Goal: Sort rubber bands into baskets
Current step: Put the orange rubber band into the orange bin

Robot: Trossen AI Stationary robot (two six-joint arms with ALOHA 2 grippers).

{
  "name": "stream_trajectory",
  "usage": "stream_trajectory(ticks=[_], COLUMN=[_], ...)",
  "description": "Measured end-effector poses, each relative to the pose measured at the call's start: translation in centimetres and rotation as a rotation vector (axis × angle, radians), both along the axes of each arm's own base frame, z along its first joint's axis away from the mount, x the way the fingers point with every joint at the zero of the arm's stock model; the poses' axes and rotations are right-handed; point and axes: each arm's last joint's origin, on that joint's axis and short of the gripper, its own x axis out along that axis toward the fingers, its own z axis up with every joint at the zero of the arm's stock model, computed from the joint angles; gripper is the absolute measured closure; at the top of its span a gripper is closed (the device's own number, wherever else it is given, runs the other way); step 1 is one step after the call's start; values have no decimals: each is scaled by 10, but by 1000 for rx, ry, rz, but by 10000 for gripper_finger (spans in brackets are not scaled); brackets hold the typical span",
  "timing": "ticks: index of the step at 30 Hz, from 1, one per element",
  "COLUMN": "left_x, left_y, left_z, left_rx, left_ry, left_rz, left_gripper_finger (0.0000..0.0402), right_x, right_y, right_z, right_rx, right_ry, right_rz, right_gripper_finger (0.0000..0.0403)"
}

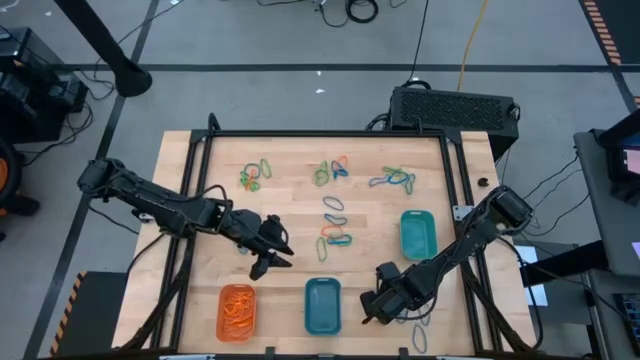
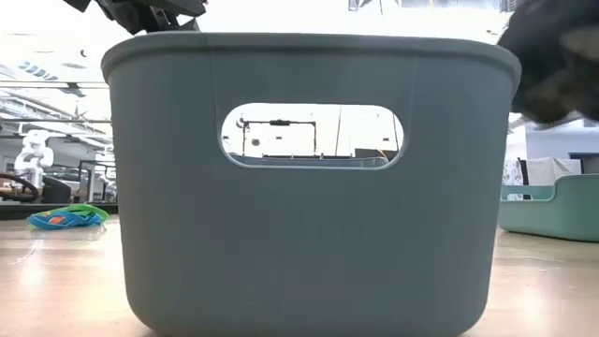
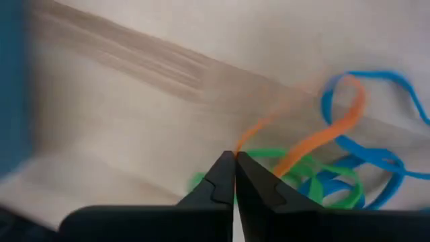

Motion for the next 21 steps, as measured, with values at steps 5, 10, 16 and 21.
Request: stream_trajectory(ticks=[5, 10, 16, 21], left_x=[1, 5, 7, 7], left_y=[-1, -2, -2, -2], left_z=[3, 10, 14, 14], left_rx=[-27, -51, -64, -62], left_ry=[-20, -100, -152, -152], left_rz=[11, 10, 13, 17], left_gripper_finger=[221, 221, 221, 221], right_x=[5, 0, -6, -10], right_y=[-5, -14, -18, -20], right_z=[30, 54, 67, 69], right_rx=[-41, -70, -69, -67], right_ry=[-139, -232, -254, -230], right_rz=[9, 18, 53, 77], right_gripper_finger=[402, 402, 403, 403])
